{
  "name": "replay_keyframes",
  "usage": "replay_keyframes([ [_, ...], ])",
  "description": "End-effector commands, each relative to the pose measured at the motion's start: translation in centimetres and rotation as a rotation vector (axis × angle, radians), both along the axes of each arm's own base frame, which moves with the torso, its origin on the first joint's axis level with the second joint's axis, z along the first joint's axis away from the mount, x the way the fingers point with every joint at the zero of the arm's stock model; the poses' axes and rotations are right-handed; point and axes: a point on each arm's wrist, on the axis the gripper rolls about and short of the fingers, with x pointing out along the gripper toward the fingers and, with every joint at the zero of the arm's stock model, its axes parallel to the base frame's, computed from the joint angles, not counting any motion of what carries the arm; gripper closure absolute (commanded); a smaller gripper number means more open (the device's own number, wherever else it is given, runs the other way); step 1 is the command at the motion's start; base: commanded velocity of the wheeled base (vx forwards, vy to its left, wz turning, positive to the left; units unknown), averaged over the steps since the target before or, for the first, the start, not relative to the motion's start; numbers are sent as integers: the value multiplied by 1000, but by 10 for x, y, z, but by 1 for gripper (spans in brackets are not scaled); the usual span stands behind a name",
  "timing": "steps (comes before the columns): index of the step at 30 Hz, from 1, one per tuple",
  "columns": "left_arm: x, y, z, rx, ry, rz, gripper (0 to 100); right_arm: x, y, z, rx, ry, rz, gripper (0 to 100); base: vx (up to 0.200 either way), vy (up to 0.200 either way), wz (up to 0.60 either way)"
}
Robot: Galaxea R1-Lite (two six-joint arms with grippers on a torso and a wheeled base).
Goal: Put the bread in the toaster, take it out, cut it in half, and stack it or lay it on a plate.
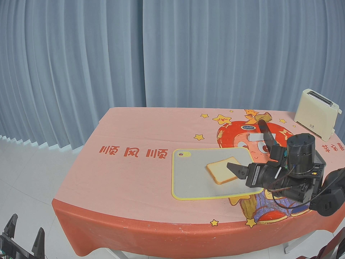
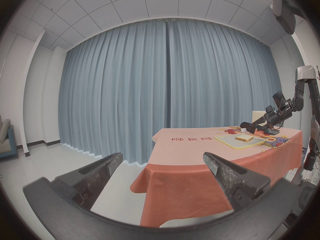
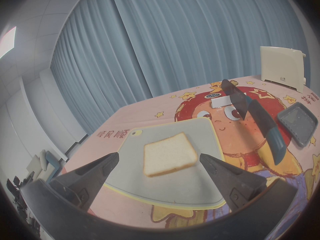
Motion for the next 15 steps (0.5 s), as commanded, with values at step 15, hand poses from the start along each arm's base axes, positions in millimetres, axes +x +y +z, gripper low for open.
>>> replay_keyframes([
  [15, 0, 0, -5, 0, 1, 0, 0, -45, -54, 75, 193, -253, 18, 0, 0, 0, 0],
])
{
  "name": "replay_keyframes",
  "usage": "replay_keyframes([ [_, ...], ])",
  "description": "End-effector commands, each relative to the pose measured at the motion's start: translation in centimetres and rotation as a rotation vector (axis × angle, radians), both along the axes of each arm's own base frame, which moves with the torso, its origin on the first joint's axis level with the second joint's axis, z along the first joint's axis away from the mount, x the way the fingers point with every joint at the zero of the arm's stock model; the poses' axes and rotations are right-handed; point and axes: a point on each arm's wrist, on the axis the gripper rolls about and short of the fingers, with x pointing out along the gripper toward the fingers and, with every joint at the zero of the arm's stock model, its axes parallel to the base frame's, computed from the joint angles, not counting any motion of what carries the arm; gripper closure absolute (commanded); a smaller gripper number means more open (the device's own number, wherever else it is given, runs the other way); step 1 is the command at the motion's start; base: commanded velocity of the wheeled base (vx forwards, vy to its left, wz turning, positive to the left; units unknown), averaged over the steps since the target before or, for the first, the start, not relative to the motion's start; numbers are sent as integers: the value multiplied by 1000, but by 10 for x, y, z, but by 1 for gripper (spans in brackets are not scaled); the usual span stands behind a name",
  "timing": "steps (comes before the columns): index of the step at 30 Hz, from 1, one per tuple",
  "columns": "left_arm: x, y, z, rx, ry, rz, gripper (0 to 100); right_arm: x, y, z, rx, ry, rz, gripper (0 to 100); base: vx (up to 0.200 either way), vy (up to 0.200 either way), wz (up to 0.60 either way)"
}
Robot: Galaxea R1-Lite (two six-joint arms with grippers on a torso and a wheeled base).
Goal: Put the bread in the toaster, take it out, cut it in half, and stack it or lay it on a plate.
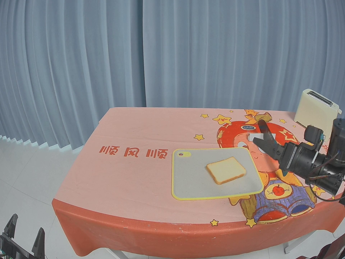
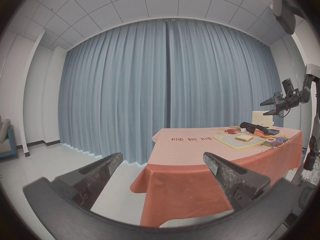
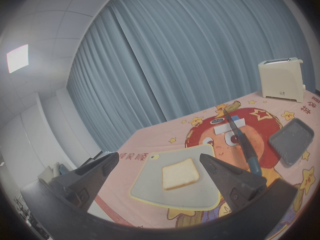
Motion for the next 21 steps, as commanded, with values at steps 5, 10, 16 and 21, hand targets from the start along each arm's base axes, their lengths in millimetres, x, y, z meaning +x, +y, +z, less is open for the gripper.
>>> replay_keyframes([
  [5, 0, 0, -5, 0, 1, 1, 0, -15, -15, 12, 31, -61, -1, 0, 0, 0, 0],
  [10, 0, 0, -5, 0, 1, 1, 0, -21, -8, 10, 24, -61, 44, 0, 0, 0, 0],
  [16, 0, 0, -5, 0, 1, 1, 0, -19, -8, 11, -16, -82, 35, 0, 0, 0, 0],
  [21, 0, 0, -5, 0, 1, 1, 0, -18, -12, 11, -62, -108, 14, 0, 0, 0, 0],
])
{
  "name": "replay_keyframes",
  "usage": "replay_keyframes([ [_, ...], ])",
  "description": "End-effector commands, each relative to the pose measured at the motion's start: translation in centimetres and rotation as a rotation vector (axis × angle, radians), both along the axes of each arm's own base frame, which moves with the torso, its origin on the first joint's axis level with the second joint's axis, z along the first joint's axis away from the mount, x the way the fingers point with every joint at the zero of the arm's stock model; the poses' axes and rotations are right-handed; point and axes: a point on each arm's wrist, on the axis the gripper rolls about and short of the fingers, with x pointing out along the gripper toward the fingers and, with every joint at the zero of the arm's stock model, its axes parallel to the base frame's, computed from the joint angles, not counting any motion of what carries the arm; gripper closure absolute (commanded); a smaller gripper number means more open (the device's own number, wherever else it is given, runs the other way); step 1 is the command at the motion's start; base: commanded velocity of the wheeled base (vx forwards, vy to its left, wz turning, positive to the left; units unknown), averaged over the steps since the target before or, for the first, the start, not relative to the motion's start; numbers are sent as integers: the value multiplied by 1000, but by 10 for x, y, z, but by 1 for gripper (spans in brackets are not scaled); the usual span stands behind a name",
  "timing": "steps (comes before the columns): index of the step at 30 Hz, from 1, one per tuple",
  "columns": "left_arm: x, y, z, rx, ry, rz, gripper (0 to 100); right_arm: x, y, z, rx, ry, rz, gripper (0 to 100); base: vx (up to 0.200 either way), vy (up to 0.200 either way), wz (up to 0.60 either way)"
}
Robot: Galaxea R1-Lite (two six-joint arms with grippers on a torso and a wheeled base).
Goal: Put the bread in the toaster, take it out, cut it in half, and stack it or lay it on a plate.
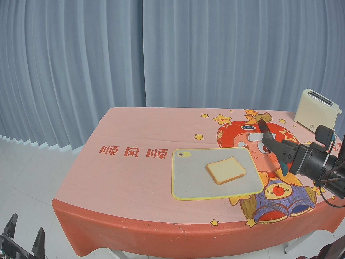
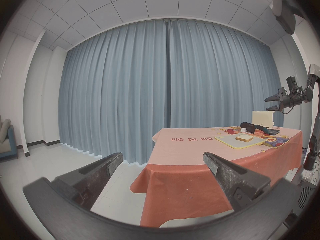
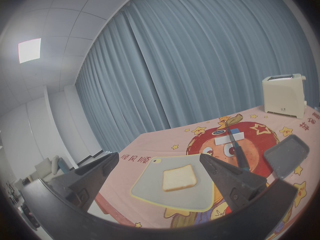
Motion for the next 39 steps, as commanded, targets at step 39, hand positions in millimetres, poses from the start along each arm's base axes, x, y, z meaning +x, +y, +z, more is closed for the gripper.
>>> replay_keyframes([
  [39, 0, 0, -5, 0, 0, 0, 0, 40, -17, -7, -211, 55, -230, 0, 0, 0, 0],
])
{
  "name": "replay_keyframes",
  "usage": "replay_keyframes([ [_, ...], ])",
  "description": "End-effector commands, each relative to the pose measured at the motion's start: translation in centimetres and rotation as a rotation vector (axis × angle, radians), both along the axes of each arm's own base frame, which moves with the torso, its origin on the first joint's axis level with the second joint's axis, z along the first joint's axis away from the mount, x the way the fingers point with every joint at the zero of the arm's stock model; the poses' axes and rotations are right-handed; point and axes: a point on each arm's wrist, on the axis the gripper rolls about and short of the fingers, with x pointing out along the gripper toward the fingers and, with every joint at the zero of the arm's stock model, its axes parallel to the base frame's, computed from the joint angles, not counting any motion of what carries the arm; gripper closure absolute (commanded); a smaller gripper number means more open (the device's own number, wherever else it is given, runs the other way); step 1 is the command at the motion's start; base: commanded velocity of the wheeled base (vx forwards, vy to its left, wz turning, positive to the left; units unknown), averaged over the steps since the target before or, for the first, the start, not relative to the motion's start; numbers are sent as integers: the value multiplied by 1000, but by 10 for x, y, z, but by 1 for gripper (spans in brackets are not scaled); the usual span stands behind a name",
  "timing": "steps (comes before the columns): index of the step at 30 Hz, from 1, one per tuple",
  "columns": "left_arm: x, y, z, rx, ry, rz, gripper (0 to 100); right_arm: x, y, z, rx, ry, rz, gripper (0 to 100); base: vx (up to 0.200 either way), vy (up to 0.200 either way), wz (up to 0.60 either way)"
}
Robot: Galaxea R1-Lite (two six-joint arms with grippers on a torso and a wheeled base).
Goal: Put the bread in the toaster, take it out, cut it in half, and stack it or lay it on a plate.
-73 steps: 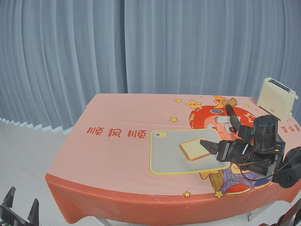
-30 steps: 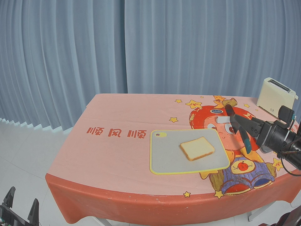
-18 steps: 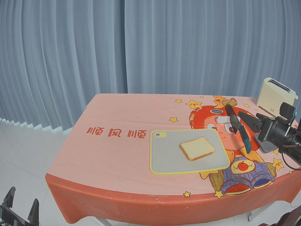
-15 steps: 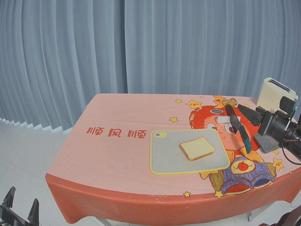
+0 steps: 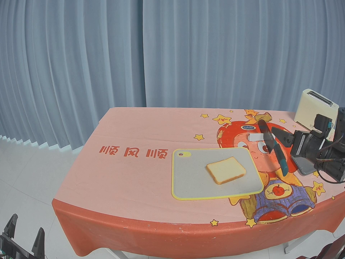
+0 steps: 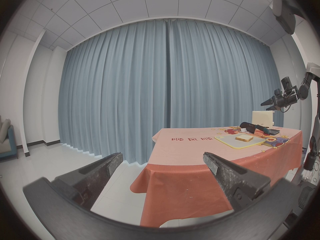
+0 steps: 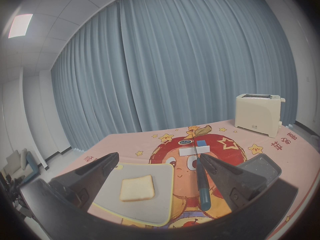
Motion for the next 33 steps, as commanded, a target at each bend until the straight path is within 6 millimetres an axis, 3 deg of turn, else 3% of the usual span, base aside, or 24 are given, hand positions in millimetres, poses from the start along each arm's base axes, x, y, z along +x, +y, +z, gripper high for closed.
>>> replay_keyframes([
  [1, 0, 0, -5, 0, 0, 1, 0, 6, 1, -11, -28, 40, -5, 0, 0, 0, 0],
  [11, 0, 0, -5, 0, 1, 1, 0, 29, -17, -47, -104, 171, -116, 0, 0, 0, 0],
  [33, 0, 0, -5, 0, 1, 1, 0, 64, -20, -83, -151, 206, -146, 0, 0, 0, 0],
])
